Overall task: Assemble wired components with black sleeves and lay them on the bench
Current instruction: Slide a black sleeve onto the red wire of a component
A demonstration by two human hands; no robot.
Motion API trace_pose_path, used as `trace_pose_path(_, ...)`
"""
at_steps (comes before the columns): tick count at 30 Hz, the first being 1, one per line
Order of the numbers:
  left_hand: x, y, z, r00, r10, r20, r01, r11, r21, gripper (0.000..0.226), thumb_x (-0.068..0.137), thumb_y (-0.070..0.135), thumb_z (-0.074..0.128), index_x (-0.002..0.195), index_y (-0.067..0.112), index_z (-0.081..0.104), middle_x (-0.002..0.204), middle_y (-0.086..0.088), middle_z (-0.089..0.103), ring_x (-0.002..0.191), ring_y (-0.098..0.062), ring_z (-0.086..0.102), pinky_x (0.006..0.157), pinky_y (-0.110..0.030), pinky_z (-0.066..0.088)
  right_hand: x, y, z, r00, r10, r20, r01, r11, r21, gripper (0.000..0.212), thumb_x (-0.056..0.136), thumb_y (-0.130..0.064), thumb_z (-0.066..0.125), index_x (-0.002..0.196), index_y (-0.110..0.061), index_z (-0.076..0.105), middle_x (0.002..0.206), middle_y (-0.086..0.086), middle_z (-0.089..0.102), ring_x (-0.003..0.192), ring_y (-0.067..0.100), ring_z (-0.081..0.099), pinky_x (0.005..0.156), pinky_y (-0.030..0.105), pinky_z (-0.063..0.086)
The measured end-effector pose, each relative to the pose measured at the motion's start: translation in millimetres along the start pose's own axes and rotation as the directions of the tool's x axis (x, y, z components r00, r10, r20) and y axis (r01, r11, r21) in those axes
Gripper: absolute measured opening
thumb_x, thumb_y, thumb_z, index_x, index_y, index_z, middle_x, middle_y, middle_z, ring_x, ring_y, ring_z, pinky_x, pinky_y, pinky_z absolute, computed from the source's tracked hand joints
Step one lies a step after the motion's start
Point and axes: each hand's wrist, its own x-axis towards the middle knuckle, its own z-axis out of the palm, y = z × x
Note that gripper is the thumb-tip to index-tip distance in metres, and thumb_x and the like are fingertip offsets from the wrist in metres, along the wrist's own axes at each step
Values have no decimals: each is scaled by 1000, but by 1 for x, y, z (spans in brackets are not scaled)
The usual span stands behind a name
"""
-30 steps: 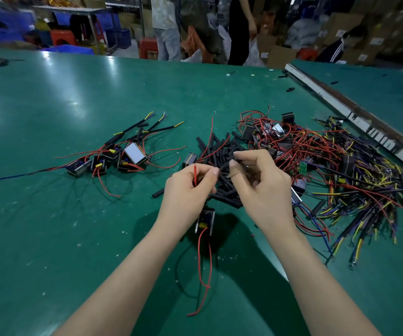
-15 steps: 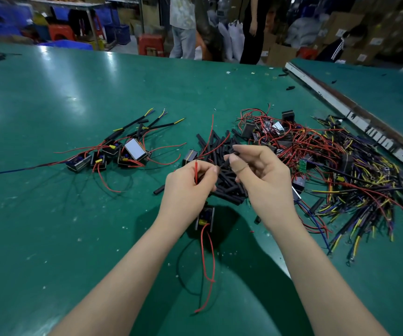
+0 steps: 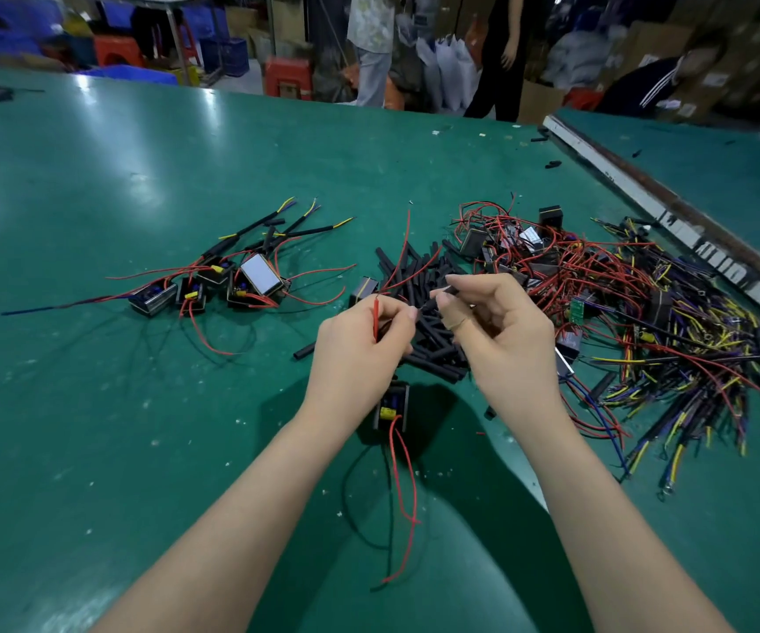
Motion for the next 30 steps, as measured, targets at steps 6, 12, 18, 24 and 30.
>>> trace_pose_path(6,-1,1,0,1000,27,-13,-27,1000,-13,14,90,28,61,79,22,66,56,12,60,62,-11,56,68,-29,46,3,-1,0,992,124,-34,-118,983,138,15,89,-11,65,95,-24,63,83,-3,68,67,1,59,61,19,51)
trace_pose_path(12,-1,1,-1,999,52,-3,-52,999,4,13,88,23,63,76,21,68,53,16,56,55,-1,48,59,-18,39,8,-2,-7,978,181,-104,-150,955,254,13,92,-11,62,99,-21,63,87,0,70,61,2,55,55,15,44)
trace_pose_path(18,-2,3,-1,992,129,1,-129,990,52,12,86,19,64,75,20,70,55,24,56,56,2,48,57,-10,34,7,-4,-10,998,55,-42,-49,990,133,20,91,-9,62,97,-27,65,83,-7,68,65,0,57,59,13,47)
trace_pose_path(24,-2,3,0,990,138,-25,-135,987,84,11,83,15,63,75,15,71,53,14,54,58,-6,45,60,-19,37,6,0,-15,995,-91,42,94,993,-68,20,92,-13,62,102,-30,66,95,-9,70,84,1,63,77,20,48)
trace_pose_path(30,-1,3,-1,996,93,-2,-93,994,61,12,83,17,63,74,17,70,51,19,53,53,0,44,57,-14,35,7,7,-12,985,-173,13,173,973,-154,18,93,-16,60,105,-29,63,95,-13,68,86,0,62,78,17,46)
